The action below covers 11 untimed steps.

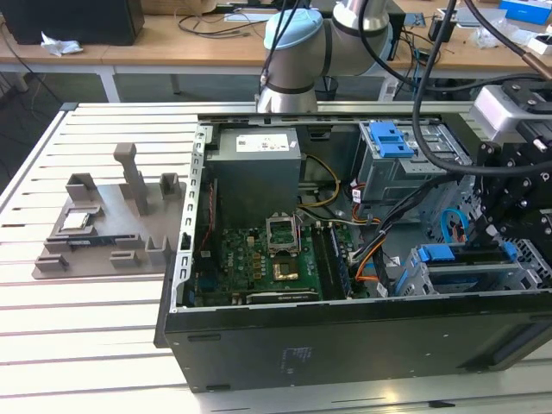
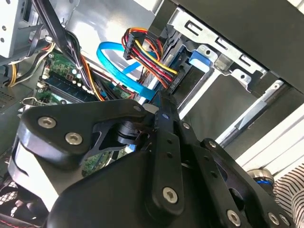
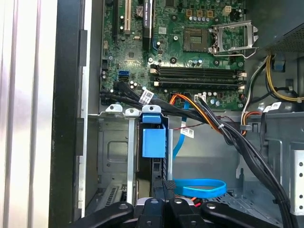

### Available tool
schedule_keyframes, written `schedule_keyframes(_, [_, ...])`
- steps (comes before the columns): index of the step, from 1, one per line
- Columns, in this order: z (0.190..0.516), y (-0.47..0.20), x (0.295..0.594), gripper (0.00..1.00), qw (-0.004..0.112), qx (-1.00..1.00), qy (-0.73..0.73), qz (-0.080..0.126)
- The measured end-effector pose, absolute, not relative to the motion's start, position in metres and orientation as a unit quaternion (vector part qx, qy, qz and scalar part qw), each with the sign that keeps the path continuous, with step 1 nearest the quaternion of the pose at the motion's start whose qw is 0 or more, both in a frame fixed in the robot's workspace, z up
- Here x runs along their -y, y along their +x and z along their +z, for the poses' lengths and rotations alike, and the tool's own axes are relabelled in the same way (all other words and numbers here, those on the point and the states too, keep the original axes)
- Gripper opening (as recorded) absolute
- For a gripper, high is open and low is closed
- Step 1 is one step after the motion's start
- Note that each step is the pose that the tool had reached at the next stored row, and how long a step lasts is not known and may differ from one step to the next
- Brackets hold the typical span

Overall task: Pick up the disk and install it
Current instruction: 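Insert the second disk wire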

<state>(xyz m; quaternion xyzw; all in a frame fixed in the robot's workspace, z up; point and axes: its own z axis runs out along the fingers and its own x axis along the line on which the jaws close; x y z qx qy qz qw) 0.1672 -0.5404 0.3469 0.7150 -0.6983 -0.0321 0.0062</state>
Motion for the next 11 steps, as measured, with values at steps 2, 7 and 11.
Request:
schedule_keyframes(2, [0.3445, 0.1672, 0.5403, 0.11, 0.007, 0.698, 0.715, -0.033])
schedule_keyframes(7, [0.3415, 0.1673, 0.5404, 0.11, 0.007, 0.698, 0.715, -0.033])
schedule_keyframes(11, [0.3486, 0.1675, 0.5403, 0.11, 0.007, 0.698, 0.715, -0.034])
